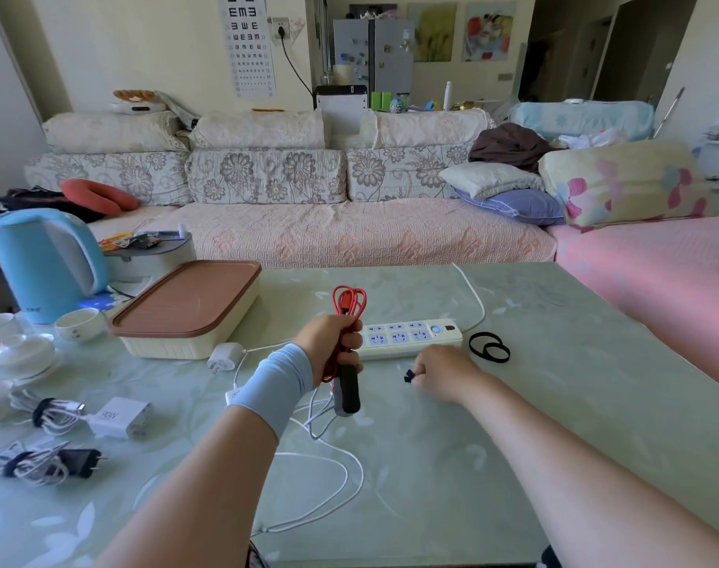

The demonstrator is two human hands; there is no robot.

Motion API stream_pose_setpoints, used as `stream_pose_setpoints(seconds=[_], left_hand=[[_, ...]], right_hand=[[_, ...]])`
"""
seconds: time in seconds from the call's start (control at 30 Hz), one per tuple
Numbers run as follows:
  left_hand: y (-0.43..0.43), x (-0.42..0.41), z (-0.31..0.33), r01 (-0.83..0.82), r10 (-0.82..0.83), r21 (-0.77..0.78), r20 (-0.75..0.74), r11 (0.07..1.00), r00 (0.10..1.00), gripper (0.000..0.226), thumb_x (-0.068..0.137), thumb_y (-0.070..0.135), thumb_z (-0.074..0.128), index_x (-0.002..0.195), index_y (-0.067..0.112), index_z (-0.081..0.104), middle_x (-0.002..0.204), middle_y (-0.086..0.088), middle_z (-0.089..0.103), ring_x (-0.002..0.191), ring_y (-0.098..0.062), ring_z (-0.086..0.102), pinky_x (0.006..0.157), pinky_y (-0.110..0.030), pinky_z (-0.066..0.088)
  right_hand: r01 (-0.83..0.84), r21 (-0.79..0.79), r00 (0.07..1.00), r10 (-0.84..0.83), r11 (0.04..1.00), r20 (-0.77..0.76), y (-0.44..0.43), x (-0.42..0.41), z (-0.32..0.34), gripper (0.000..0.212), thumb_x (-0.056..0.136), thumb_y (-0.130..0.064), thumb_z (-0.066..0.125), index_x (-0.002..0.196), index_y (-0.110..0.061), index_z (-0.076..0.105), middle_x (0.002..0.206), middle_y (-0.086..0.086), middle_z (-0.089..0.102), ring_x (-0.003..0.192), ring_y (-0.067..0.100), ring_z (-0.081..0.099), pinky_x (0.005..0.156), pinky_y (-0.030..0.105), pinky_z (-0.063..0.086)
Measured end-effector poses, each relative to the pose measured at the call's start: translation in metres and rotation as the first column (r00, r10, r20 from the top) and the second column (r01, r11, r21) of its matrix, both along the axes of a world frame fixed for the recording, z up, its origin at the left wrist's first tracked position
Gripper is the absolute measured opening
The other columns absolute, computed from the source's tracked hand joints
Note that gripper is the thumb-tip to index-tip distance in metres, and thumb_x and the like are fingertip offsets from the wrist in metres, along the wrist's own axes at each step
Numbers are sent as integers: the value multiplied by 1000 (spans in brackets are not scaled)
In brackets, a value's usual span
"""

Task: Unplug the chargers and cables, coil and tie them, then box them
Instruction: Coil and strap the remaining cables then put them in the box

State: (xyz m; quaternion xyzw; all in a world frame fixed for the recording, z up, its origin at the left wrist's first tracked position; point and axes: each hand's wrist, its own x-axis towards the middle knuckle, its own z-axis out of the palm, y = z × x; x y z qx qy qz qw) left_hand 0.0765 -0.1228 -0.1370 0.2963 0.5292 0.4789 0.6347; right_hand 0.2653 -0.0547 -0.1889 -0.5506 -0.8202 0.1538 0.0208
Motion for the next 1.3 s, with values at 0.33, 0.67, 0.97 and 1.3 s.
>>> stream_pose_setpoints(seconds=[0.33,0.67,0.97,1.3], left_hand=[[3,1,-5,34,-23,110,-100,993,995,35,105,16,28,98,7,61,59,2,40,40,-11,34,61,-27,32],[-2,19,-8,159,-19,303,-418,939,908,19,97,9,47,86,11,61,68,-4,51,52,-16,50,71,-33,47],[-12,28,10,222,-165,301,-205,927,965,26,88,-2,29,73,8,47,64,-6,46,45,-14,34,45,-18,33],[-8,24,10,151,-144,296,-48,943,988,26,101,28,36,82,14,48,67,0,41,45,-12,28,58,-28,36]], right_hand=[[59,150,687,69,987,-724,-14,-18,33,12,93,-24,63,82,-29,63,55,-4,63,52,10,54,58,26,43],[-180,27,414,101,983,-905,-41,-22,49,11,96,-6,60,92,-15,65,62,3,64,36,18,45,40,22,37],[-37,-128,333,-109,991,-937,-42,-25,51,40,87,-16,74,79,-16,34,60,9,63,42,25,45,39,26,34],[57,-243,364,-246,968,-898,-49,-23,55,38,83,-35,77,73,-10,50,46,2,47,36,17,37,42,25,39]])
